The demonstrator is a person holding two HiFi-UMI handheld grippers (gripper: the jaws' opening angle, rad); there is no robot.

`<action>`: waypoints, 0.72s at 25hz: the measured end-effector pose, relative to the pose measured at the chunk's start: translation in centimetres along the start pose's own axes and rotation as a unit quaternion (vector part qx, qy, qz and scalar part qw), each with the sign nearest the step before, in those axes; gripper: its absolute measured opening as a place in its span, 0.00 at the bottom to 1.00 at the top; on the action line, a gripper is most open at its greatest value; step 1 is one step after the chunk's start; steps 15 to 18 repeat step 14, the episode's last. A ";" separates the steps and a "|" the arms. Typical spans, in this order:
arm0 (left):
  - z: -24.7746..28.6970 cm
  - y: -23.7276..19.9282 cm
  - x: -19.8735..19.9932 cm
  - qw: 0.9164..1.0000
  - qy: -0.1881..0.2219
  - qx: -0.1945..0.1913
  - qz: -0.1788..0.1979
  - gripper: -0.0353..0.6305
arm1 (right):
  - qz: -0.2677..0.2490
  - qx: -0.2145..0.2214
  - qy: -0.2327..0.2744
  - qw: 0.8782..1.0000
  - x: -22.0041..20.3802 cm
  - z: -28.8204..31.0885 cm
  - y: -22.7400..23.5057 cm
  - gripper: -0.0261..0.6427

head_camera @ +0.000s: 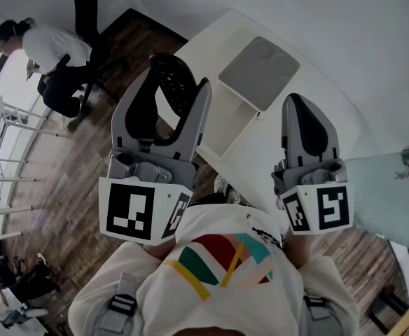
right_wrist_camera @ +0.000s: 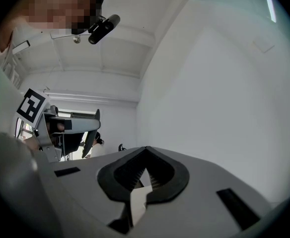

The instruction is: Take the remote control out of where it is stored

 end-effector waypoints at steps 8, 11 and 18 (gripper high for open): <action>0.0 -0.2 0.0 1.000 0.001 -0.004 -0.009 0.46 | -0.002 0.000 -0.001 1.000 0.0 0.1 -0.1 0.04; 0.0 -0.3 -0.2 1.000 0.000 -0.005 -0.011 0.46 | -0.004 -0.002 -0.003 1.000 -0.1 0.1 -0.1 0.04; 0.0 -0.3 -0.3 1.000 0.000 -0.005 -0.011 0.46 | -0.005 -0.001 -0.002 1.000 -0.1 0.2 -0.1 0.04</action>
Point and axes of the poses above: the fingertips, and each gripper's own axes: z forward along the fingers, y to its right, x out of its top, the point moved 9 cm from there along -z, backward along the fingers, and after that the axes turned 7 degrees about x, right-handed, at the moved point
